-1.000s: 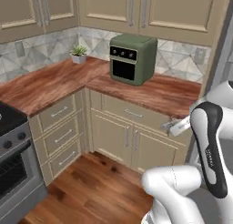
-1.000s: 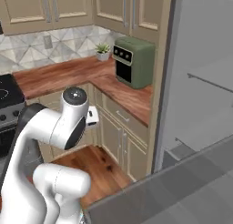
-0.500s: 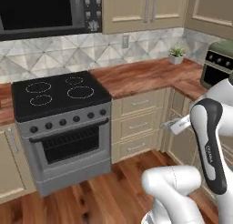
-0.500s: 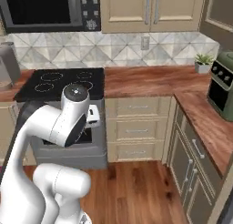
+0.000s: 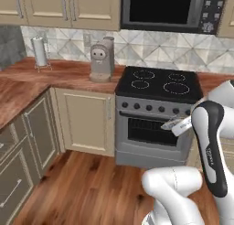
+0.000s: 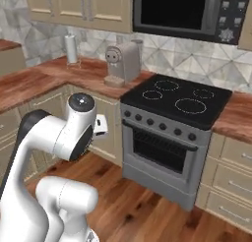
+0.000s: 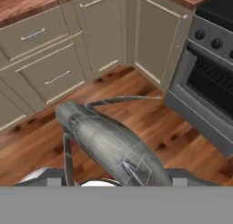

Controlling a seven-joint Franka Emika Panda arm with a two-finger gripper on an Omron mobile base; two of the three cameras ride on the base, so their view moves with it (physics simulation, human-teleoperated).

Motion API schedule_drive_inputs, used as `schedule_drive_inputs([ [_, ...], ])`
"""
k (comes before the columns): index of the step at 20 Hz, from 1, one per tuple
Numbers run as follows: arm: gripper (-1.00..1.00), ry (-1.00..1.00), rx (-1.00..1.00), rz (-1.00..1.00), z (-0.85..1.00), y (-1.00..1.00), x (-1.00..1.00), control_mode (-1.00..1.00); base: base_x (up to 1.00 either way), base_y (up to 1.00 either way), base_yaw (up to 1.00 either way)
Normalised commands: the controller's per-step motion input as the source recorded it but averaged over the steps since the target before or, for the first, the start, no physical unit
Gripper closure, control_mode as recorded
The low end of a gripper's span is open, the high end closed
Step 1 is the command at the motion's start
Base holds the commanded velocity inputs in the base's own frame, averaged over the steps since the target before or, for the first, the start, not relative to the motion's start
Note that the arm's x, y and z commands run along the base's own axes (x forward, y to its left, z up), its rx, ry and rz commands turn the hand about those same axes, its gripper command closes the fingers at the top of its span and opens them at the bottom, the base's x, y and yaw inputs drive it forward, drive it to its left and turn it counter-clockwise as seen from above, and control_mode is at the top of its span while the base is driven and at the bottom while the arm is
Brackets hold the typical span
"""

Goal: Take the fish out of the fridge, briefly rinse it in the sink, and place it on the tray next to the sink.

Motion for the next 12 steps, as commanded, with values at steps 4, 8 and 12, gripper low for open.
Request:
schedule_drive_inputs([
  [4,1.0,0.0,0.0,0.0,0.0,0.0,0.0,1.0,-0.02,0.11,0.99],
  [8,1.0,0.0,0.0,0.0,0.0,0.0,0.0,1.0,0.0,0.06,1.0],
  [12,1.0,0.0,0.0,0.0,0.0,0.0,0.0,1.0,0.0,0.01,1.0],
])
